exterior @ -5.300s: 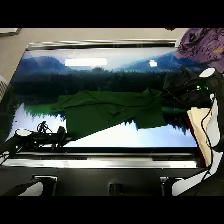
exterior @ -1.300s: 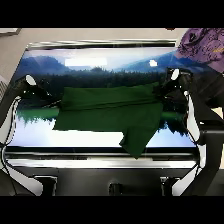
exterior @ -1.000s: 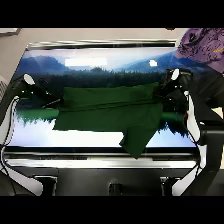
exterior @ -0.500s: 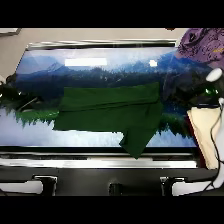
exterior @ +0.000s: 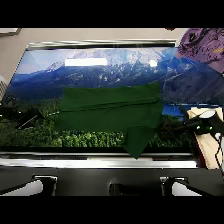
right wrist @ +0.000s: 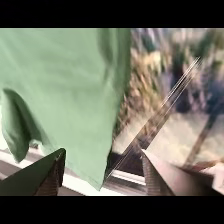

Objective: Fold the clothes and pants, and hang the long-sleeved shirts on hangers.

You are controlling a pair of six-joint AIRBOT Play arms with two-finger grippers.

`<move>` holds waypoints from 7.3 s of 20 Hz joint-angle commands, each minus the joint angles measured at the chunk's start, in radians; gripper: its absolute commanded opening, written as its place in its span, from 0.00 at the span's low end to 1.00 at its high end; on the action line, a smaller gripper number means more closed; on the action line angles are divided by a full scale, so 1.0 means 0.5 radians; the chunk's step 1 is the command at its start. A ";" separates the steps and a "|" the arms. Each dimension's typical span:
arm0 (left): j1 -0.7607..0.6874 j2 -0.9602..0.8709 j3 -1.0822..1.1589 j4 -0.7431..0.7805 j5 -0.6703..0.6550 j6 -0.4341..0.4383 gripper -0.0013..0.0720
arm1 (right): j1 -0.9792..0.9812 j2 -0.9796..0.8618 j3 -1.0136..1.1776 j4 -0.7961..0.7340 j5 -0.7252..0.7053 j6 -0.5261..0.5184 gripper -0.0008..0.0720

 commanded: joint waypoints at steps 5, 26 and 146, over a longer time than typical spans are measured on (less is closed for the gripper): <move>0.003 0.018 -0.038 0.001 0.009 -0.005 0.99 | -0.005 0.032 -0.349 0.305 -0.224 -0.095 0.66; 0.175 -0.011 -0.402 -0.684 0.204 0.466 0.99 | 0.403 0.111 -0.387 0.274 -0.404 0.033 0.04; -1.405 -0.871 0.642 -1.329 1.155 0.129 0.03 | 0.214 -0.433 1.776 -0.323 0.159 0.525 0.04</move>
